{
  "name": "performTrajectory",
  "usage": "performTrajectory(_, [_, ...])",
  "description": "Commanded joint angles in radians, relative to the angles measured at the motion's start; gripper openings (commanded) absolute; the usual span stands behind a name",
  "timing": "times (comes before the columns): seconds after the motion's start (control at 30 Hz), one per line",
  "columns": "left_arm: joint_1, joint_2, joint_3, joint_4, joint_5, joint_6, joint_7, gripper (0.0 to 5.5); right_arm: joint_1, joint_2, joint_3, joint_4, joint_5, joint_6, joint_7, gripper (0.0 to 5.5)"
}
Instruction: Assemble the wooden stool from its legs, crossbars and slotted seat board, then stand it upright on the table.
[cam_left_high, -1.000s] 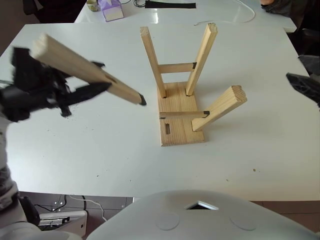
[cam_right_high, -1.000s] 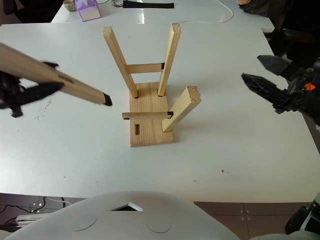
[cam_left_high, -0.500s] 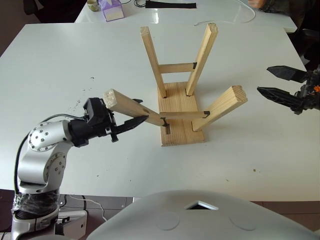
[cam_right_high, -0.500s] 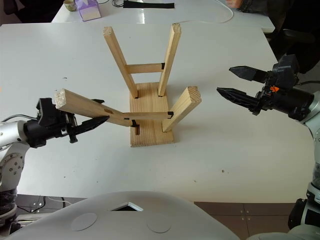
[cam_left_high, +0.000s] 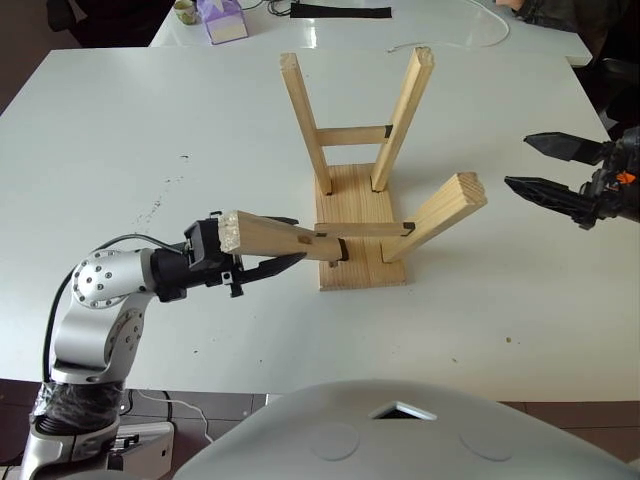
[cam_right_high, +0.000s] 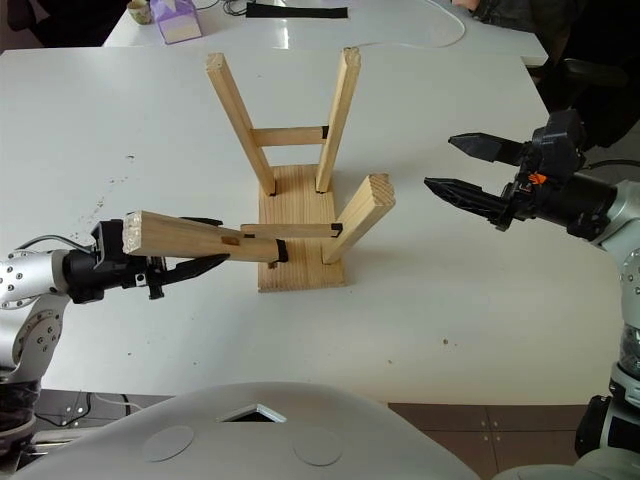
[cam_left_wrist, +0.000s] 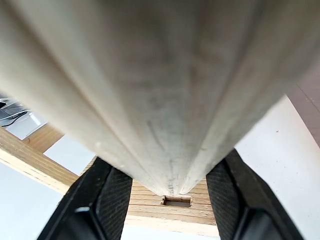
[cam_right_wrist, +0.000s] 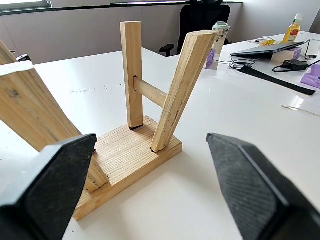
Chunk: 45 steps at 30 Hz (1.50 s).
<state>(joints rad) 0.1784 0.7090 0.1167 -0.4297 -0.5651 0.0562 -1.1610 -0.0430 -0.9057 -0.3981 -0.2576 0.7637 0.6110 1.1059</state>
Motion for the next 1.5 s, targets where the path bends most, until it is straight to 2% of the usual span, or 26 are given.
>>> performTrajectory(0.03, [-0.009,0.072,0.008,-0.005,0.006,0.074,-0.007,2.08,0.029,0.007,-0.018,-0.023,-0.008,-0.017,-0.011,4.05])
performTrajectory(0.27, [-0.111,0.108,0.047,-0.038,-0.111,0.177,0.01,2.08,0.076,0.022,-0.033,-0.056,-0.006,-0.034,-0.035,4.05])
performTrajectory(0.4, [-0.136,0.121,0.043,0.0,-0.087,0.177,-0.018,2.08,0.105,0.038,-0.038,-0.075,-0.015,-0.048,-0.048,4.05])
performTrajectory(0.6, [-0.135,0.139,0.013,0.09,-0.002,0.106,-0.089,2.08,0.115,0.047,-0.03,-0.086,-0.024,-0.061,-0.063,4.05])
performTrajectory(0.9, [-0.149,0.133,-0.041,0.094,-0.005,0.101,-0.121,2.08,0.11,0.046,-0.02,-0.089,-0.03,-0.065,-0.067,4.05])
performTrajectory(1.23, [-0.161,0.213,-0.095,0.15,0.025,0.098,-0.226,2.08,0.13,0.053,-0.018,-0.107,-0.04,-0.074,-0.08,4.05])
performTrajectory(1.37, [-0.212,0.264,-0.14,0.217,0.045,0.151,-0.256,2.08,0.16,0.071,-0.013,-0.129,-0.05,-0.09,-0.093,4.05])
performTrajectory(1.5, [-0.334,0.25,-0.197,0.293,0.038,0.237,-0.244,2.08,0.188,0.092,-0.003,-0.152,-0.063,-0.109,-0.108,4.05])
